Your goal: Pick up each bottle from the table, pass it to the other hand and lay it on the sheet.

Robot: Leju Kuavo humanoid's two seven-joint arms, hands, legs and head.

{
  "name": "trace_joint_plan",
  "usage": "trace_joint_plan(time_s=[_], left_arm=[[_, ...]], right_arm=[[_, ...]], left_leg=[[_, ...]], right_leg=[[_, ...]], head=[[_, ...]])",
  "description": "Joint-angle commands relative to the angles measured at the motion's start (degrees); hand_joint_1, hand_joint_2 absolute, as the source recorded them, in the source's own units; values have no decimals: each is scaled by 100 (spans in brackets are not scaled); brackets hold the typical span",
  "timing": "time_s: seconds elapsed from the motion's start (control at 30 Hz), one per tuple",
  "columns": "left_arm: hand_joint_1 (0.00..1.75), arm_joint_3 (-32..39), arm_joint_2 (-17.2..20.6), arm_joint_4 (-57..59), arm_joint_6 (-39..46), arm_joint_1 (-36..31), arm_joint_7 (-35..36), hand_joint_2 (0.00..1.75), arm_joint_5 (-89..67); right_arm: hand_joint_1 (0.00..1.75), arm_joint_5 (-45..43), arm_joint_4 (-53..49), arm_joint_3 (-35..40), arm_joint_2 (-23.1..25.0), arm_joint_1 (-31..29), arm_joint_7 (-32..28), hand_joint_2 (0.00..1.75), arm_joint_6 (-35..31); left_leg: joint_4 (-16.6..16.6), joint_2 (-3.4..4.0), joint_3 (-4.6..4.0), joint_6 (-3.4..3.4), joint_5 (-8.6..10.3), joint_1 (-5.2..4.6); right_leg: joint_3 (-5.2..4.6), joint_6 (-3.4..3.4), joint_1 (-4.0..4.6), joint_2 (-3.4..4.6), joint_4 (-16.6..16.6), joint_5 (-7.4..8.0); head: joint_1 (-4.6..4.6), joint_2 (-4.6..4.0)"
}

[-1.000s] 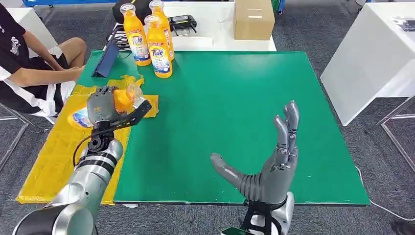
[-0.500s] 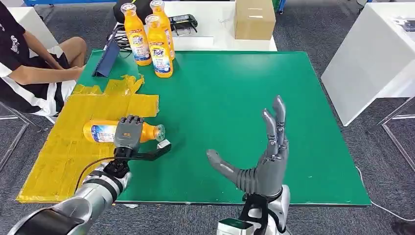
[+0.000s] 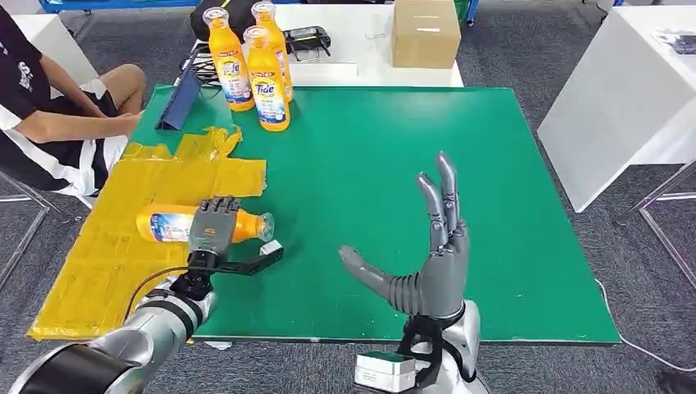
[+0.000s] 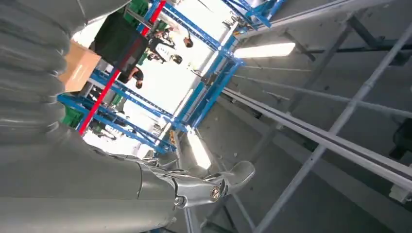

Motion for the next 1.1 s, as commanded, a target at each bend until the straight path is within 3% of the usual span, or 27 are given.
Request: trace_joint_plan(time_s=[0.03, 0.2, 0.5, 0.53, 0.57, 0.6, 0.63, 0.67, 0.73, 0.8, 0.87, 0.93, 1.0, 1.1], left_arm=[[0, 652, -193, 268, -68, -92, -265, 0, -67], [0, 980, -311, -492, -68, 82, -625, 0, -163], [0, 1693, -673, -3393, -68, 827, -1553, 0, -52], [0, 2446, -1032, -3913, -68, 959, -2396, 0, 283], [0, 3646, -1599, -3992, -68, 885, -3677, 0, 803], [0, 4015, -1765, -3831, -68, 800, -4207, 0, 1105], [0, 3798, -1814, -2878, -68, 554, -5307, 175, 3265], [0, 3323, -1718, -2977, -73, 711, -5278, 175, 3917], [0, 2816, -1789, -3941, -1127, 1188, -5230, 175, 4900], [0, 2519, -1785, -4453, -1183, 1487, -4985, 175, 4956], [0, 2162, -1842, -5256, -2083, 2030, -4934, 175, 5861], [0, 1973, -1877, -5836, -2714, 2518, -4683, 175, 6352], [0, 1943, -1876, -5873, -2751, 2613, -4657, 175, 6398], [0, 2025, -1830, -5650, -3487, 2686, -4307, 175, 6959]], right_arm=[[0, 8, 414, 69, -120, -299, 65, 175, 37], [0, 22, 416, 20, -118, -286, 91, 175, 15], [0, 94, 375, -44, -130, -129, 99, 175, -84], [0, 63, 325, -44, -143, -60, 122, 175, -23], [0, -446, 248, 9, -213, -12, 144, 175, 524], [0, -699, 214, 8, -247, 2, 130, 175, 785], [0, -1341, 167, -298, -191, 166, 118, 175, 1293], [0, -1377, 151, -527, -129, 271, -15, 175, 1473], [0, -1631, 94, -861, 20, 459, -9, 175, 1817], [0, -1652, 53, -1014, 44, 547, -83, 175, 1968], [0, -1938, 175, -1315, 171, 667, 182, 175, 2568], [0, -1968, 447, -1575, 245, 691, 375, 175, 2824], [0, -1964, 576, -1669, 273, 679, 308, 175, 2902], [0, -1912, 870, -1936, 409, 716, 478, 175, 2988]], left_leg=[[-8, 2, 13, 5, -1, -1], [-6, -3, 8, 5, 1, -1], [-6, -12, 12, 9, -6, 2], [-1, -11, 0, 7, -4, 0], [-6, -10, 10, 9, -5, 2], [1, -19, -8, 7, -2, 0], [2, -29, -5, 11, -3, 3], [-2, -37, 6, 13, -3, 5], [-21, -32, 23, 13, 2, -4], [-15, -21, 18, 14, -6, -4], [-12, 3, 18, 12, -11, -3], [-7, -2, 3, 6, -10, -4], [-12, 6, 11, 8, -13, -3], [-11, 14, 6, 7, -12, -3]], right_leg=[[12, 2, 0, 1, -9, 1], [9, 2, -1, -4, -7, 1], [19, 5, 6, -14, -13, -6], [6, 4, 3, -12, -8, -3], [14, 4, 5, -12, -13, -4], [0, 4, 3, -19, -7, -3], [8, 6, 6, -29, -11, -5], [23, 8, 8, -38, -18, -6], [35, 8, 1, -33, -31, -4], [25, 8, 0, -19, -23, -6], [19, 4, 0, -3, -19, -8], [3, 3, -1, -1, -15, -5], [8, 4, 0, 9, -20, -4], [3, 3, -2, 15, -16, -2]], head=[[2, 0], [0, 0], [0, 0], [4, 0], [2, 0], [0, 0], [2, 0], [0, 0], [4, 0], [2, 0], [0, 0], [0, 0], [-2, 0], [2, 0]])
